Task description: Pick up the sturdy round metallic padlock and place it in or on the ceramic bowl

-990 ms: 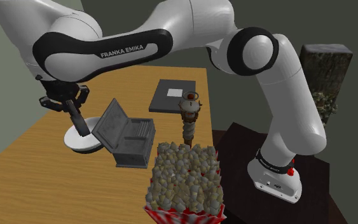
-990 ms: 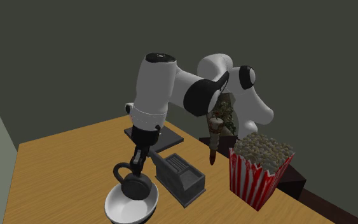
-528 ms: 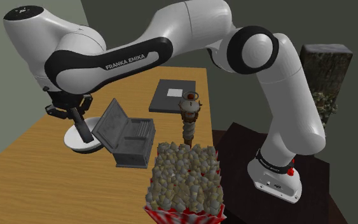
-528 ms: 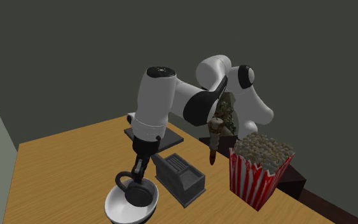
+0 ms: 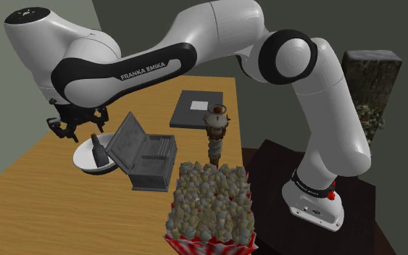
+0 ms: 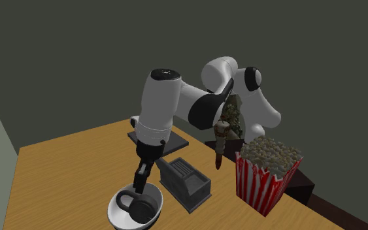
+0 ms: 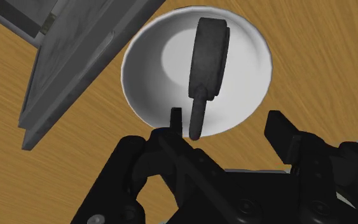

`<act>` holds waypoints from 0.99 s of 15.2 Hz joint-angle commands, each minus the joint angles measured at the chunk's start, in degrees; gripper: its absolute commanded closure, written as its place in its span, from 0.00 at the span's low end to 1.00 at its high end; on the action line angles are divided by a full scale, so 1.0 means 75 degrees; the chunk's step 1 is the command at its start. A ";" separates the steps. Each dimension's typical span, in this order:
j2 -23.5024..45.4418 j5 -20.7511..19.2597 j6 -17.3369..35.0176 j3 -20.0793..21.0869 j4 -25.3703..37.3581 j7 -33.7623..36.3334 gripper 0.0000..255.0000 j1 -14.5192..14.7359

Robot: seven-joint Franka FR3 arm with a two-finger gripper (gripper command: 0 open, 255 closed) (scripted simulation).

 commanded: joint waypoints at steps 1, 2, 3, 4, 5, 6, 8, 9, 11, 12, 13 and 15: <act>-0.0001 0.0000 0.0000 0.0000 0.0000 0.0000 0.00 0.0000; -0.0001 0.0000 0.0000 0.0000 0.0000 0.0000 0.00 0.0000; -0.0001 0.0000 0.0000 0.0000 0.0000 0.0000 0.00 0.0000; -0.0001 0.0000 0.0000 0.0000 0.0000 0.0000 0.00 0.0000; -0.0071 0.0039 -0.0197 0.0028 0.0137 -0.0034 0.00 0.0034; -0.0133 0.0073 -0.0402 0.0052 0.0293 -0.0070 0.00 0.0076; -0.0211 0.0119 -0.0791 0.0086 0.0624 -0.0136 0.00 0.0171; -0.0211 0.0119 -0.0790 0.0086 0.0624 -0.0136 0.00 0.0172; -0.0212 0.0119 -0.0790 0.0086 0.0623 -0.0136 0.00 0.0171; -0.0211 0.0119 -0.0790 0.0086 0.0624 -0.0136 0.00 0.0171; -0.0211 0.0119 -0.0791 0.0086 0.0624 -0.0136 0.00 0.0171; -0.0211 0.0119 -0.0791 0.0086 0.0624 -0.0136 0.00 0.0171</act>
